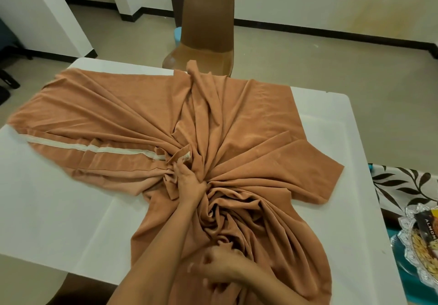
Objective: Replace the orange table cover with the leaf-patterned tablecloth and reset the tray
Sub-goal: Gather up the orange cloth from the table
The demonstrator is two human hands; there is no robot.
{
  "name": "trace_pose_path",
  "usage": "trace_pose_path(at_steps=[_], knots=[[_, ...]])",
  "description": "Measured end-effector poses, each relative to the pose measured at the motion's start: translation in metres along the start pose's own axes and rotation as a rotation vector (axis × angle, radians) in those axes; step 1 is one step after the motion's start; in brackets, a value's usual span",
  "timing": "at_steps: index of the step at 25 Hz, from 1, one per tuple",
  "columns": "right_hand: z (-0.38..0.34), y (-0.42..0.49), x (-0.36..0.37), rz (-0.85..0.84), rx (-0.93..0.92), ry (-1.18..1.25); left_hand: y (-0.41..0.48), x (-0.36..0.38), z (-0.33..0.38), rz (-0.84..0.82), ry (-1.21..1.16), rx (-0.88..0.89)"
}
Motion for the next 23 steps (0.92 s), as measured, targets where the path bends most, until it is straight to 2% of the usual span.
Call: trace_pose_path(at_steps=[1,2,4,7,8,11,14,16,19,21,23], knots=[[0.005,0.003,0.014,-0.120,0.056,0.006,0.001,-0.002,-0.002,0.001,-0.022,-0.011],[0.011,0.007,0.019,-0.156,0.088,0.035,0.002,-0.002,-0.005,-0.007,-0.047,-0.028],[0.025,0.013,0.005,-0.037,0.079,0.188,0.007,-0.004,-0.010,-0.036,-0.054,-0.063],[0.042,0.002,-0.045,0.223,-0.054,0.410,0.015,-0.002,-0.018,-0.105,-0.018,-0.087],[0.057,-0.003,-0.066,0.339,-0.030,0.495,0.016,-0.001,-0.019,-0.118,-0.010,-0.088],[0.111,-0.027,-0.135,0.851,0.081,0.835,0.020,-0.002,-0.018,-0.127,-0.013,-0.043],[0.124,-0.043,-0.183,1.104,0.039,1.041,0.020,0.009,-0.019,-0.228,0.023,0.012],[0.108,-0.030,-0.215,1.127,-0.099,1.001,0.012,0.024,-0.017,-0.364,0.071,0.039],[0.054,-0.001,-0.245,0.988,-0.300,0.812,-0.010,0.052,-0.003,-0.586,0.074,0.115],[0.027,0.022,-0.254,0.824,-0.279,0.690,-0.019,0.064,0.008,-0.673,0.137,0.197],[0.012,0.037,-0.255,0.723,-0.161,0.515,-0.024,0.070,0.018,-0.741,0.191,0.279]])
Point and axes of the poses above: each hand's wrist, its own y-axis towards the middle knuckle, its own x-axis out of the palm, z = x × y, the point moved 10 cm from there along y, towards the middle knuckle, and after that the axes turned 9 degrees about -z, right-handed, at the moved point
